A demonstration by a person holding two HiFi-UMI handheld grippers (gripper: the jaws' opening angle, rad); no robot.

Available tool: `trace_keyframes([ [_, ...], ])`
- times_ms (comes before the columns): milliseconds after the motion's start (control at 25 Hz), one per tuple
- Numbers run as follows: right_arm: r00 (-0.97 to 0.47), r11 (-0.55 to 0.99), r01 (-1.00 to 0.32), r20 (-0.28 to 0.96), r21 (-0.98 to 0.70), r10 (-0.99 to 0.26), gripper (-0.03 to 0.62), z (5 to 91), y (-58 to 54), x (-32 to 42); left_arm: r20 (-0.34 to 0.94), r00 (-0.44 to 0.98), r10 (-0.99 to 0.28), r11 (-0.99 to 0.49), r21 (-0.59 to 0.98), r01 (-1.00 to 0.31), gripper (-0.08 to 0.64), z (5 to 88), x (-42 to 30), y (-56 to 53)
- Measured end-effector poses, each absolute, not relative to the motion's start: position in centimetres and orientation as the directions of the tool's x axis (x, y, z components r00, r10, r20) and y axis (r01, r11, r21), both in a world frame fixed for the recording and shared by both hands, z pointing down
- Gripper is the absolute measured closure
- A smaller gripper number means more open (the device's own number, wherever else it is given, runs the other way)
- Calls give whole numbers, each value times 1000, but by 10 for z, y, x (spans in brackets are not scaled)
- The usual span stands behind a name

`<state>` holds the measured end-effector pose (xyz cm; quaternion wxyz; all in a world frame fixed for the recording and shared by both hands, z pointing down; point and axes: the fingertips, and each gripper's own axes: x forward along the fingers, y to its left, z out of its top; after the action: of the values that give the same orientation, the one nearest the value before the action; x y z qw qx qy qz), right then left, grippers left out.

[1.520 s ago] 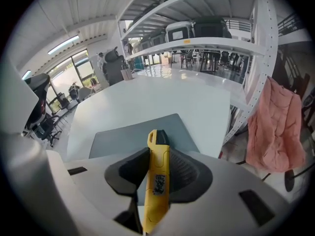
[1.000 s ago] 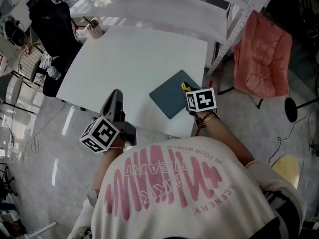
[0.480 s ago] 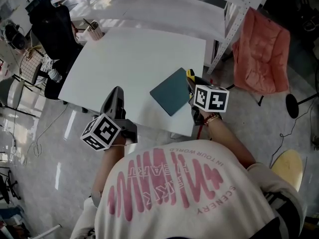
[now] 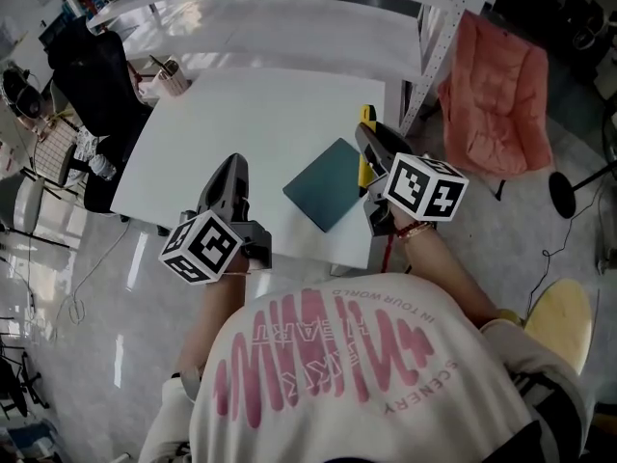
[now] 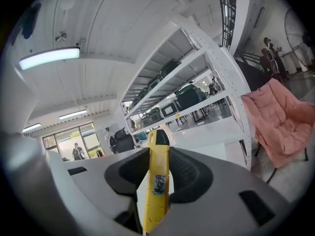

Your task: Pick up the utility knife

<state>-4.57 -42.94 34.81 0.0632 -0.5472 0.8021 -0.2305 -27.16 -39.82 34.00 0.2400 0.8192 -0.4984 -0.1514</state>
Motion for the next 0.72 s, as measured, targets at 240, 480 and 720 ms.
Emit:
trace_keyframes([
  [240,-397,345,-862,72,-371,-915,453,309,-420,-35,-27,499,-866,-438,521,-732,535,329,-241,-404],
  [480,-437,391,-824,20,-409,-899,449,302,-400,-22,3,514,-858,-440,510,-739,535,339,-214,-394],
  [720,-453,403,-805,13,-435,-891,449,301,-380,5,11,497,-868,-426,498,-755,535,334,-187,-370],
])
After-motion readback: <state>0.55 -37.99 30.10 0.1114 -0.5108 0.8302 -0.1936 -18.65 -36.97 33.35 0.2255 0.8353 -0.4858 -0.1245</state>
